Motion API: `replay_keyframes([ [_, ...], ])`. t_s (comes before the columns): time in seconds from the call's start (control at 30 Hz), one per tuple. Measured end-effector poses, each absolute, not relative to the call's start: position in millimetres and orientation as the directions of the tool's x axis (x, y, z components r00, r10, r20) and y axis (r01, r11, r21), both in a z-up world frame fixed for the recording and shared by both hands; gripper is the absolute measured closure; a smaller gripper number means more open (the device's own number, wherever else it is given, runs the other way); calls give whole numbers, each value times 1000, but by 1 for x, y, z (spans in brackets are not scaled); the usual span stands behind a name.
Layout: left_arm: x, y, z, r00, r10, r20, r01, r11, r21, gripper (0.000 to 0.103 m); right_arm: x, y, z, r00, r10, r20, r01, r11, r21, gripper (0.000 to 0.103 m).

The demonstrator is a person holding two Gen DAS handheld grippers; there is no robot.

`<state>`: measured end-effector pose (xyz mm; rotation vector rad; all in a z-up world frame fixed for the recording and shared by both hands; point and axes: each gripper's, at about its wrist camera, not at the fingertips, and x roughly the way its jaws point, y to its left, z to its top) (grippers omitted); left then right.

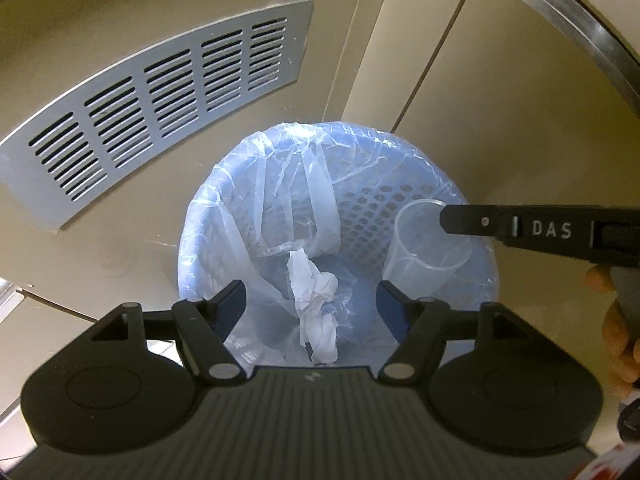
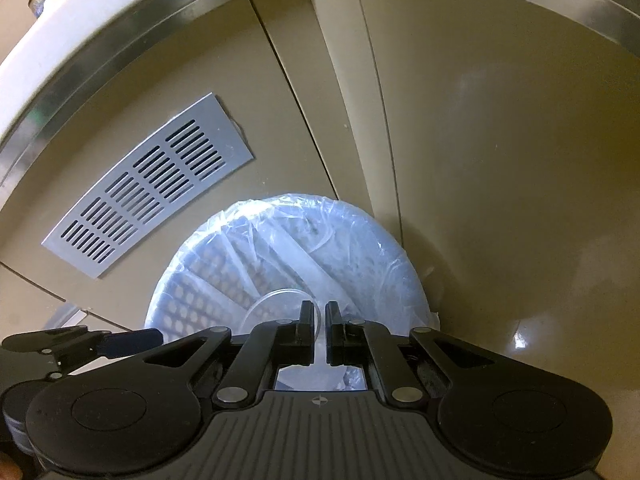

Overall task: Collect trash
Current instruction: 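Raise both tools back toward the counter items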

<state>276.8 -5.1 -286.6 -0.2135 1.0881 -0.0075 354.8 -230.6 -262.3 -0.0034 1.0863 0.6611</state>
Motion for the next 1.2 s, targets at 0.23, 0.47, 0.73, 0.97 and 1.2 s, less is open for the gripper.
replay_keyframes([
  [0.23,271,-1,-276,478,-105,-872,-111,978,-179,34,352,-226,-257,291,515,-806,-526,790,315,40],
  [0.47,256,1,-258,488,-95,-868,-121,977,-175,34,345,-236,-247,264,502,-824,-517,795,318,40],
  [0.73,234,4,-217,515,-86,-853,-162,967,-196,34,330,-248,-212,216,540,-813,-529,765,368,39],
  [0.97,223,6,-168,556,-72,-828,-205,953,-221,34,324,-260,-163,210,598,-773,-526,736,427,37],
  [1.2,218,4,-123,609,-62,-791,-201,952,-230,34,328,-278,-116,223,662,-716,-514,704,491,35],
])
